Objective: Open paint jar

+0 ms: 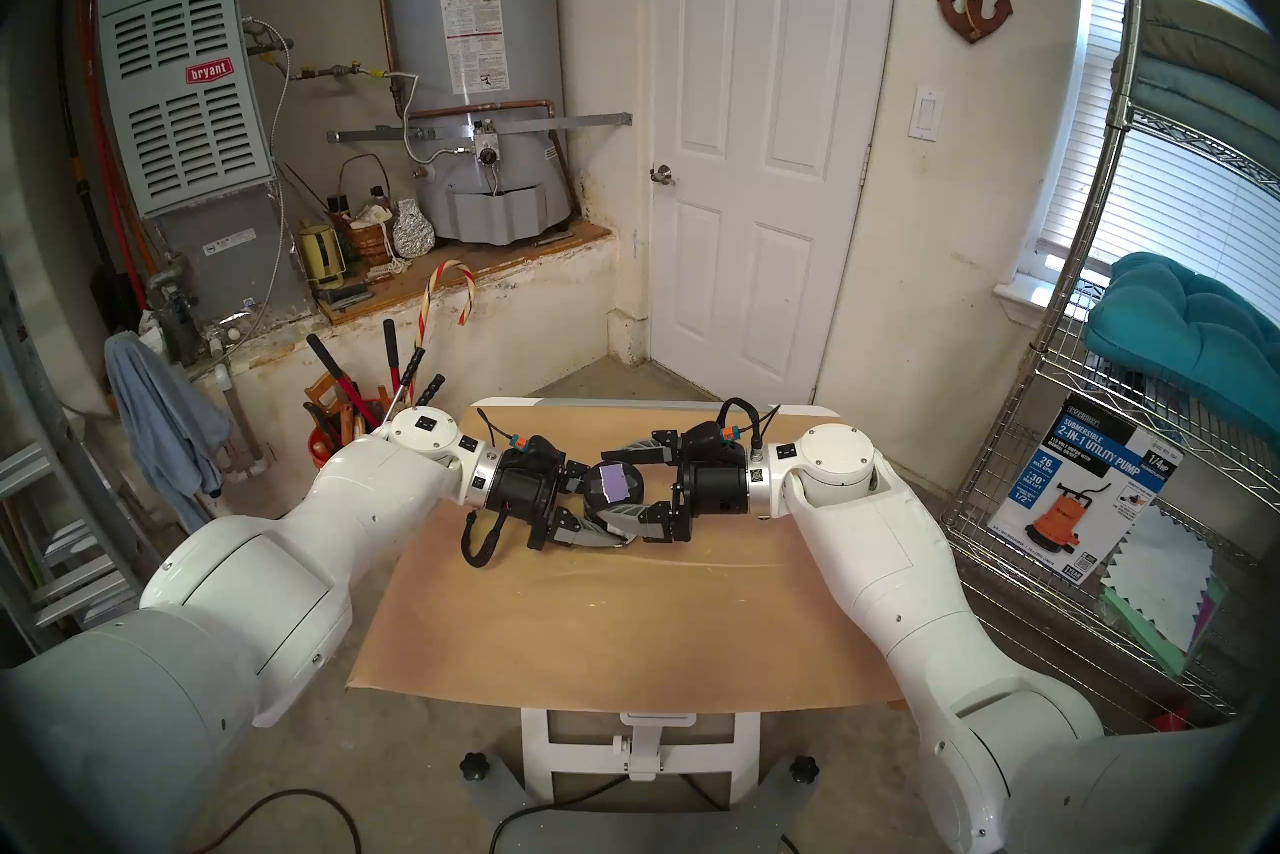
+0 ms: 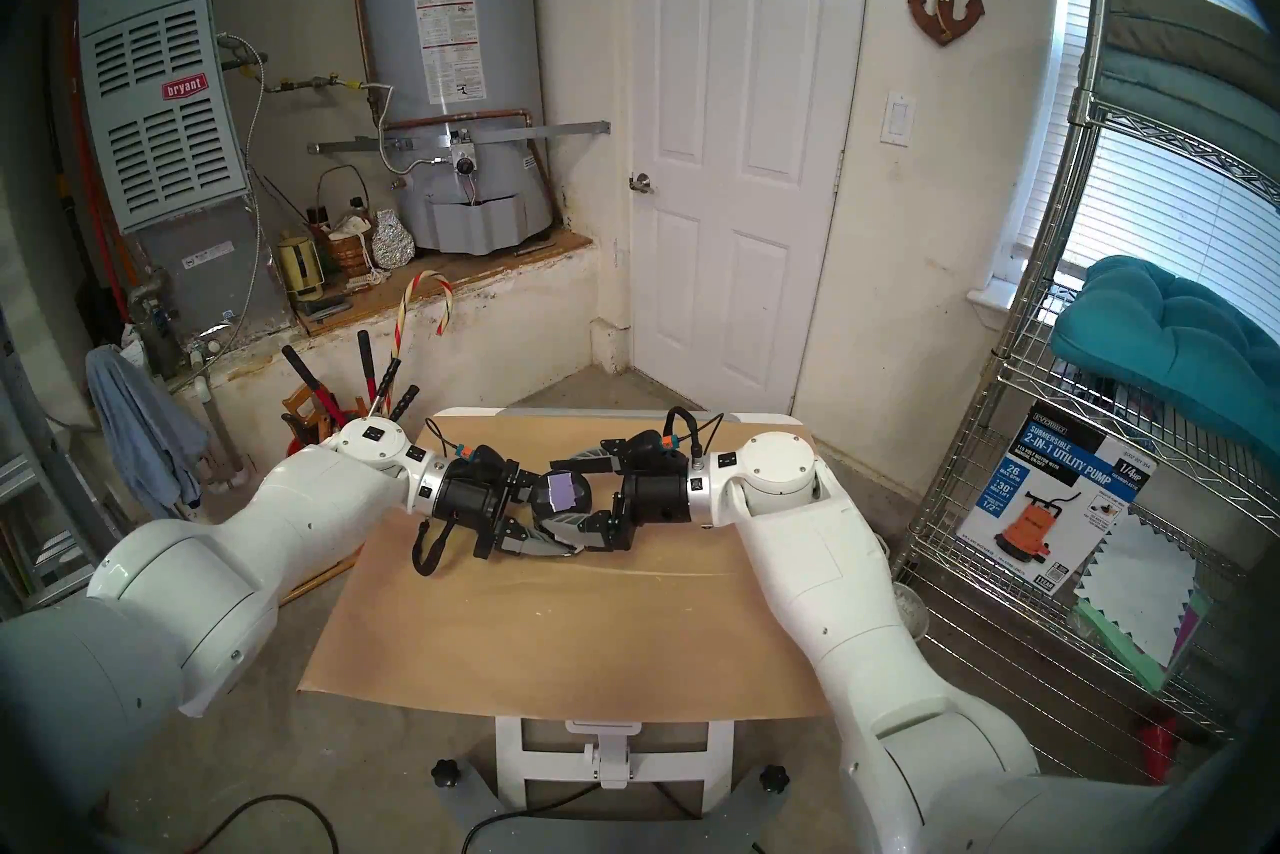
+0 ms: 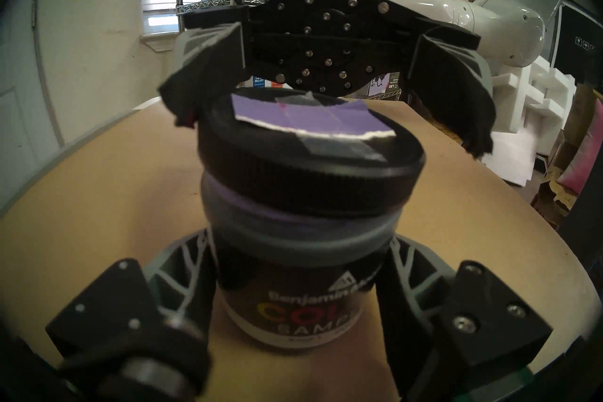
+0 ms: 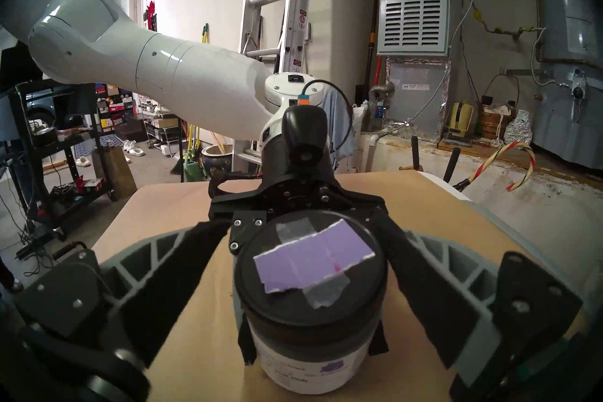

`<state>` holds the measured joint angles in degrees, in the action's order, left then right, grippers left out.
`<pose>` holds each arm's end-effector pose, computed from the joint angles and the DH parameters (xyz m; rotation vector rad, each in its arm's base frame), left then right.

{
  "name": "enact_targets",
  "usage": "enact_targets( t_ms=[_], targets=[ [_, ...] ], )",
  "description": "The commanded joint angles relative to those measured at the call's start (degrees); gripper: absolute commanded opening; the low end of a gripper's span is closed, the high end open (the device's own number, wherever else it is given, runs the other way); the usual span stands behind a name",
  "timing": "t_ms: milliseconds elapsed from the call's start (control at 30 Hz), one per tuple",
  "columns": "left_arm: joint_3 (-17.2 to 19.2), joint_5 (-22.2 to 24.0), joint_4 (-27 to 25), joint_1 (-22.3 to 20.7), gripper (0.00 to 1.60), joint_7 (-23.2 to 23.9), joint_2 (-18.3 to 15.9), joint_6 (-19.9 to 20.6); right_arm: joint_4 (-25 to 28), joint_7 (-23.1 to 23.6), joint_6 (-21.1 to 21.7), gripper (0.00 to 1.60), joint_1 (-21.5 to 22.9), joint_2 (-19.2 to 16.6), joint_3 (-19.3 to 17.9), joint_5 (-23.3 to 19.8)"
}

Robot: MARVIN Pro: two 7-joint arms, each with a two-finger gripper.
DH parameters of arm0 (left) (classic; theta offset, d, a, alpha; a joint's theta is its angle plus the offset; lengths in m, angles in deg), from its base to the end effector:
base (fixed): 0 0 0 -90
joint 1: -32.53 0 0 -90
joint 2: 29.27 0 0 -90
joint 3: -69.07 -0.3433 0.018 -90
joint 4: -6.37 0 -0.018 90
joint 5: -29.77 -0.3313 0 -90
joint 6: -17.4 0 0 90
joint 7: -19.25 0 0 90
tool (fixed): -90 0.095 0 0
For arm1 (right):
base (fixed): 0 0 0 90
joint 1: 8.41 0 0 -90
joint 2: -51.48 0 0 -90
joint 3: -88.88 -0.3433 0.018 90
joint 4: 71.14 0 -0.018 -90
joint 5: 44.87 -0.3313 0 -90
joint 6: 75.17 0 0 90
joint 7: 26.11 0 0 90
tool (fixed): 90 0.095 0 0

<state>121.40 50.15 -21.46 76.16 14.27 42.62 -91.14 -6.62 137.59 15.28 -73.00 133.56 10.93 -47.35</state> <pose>0.5466 0.0200 -0.3855 1.4495 -1.4393 0.9661 0.5050 0.0872 -0.3438 -1.4544 -1.2587 -1.2343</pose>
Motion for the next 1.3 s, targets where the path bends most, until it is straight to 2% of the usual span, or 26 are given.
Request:
enact_targets(
  t_ms=[0, 467, 1033, 1267],
  targets=[
    [0.7, 0.9, -0.1, -2.0, 0.00, 0.0, 0.2, 0.2, 0.9, -1.0, 0.5, 1.60, 0.6, 1.2, -0.7, -0.7],
    [0.7, 0.9, 0.8, -2.4, 0.00, 0.0, 0.4, -0.1, 3.1, 1.3, 2.0, 1.60, -1.0, 0.7, 0.1, -0.7],
    [0.8, 1.2, 0.6, -2.1, 0.00, 0.0, 0.2, -0.3, 3.7, -1.9, 0.3, 1.60, -2.3, 1.3, 0.4, 1.0],
    [0.9, 1.3, 0.0, -1.8, 0.00, 0.0, 0.0, -0.2, 3.6, -3.6, 0.2, 1.60, -2.4, 1.9, -0.6, 0.2]
  ],
)
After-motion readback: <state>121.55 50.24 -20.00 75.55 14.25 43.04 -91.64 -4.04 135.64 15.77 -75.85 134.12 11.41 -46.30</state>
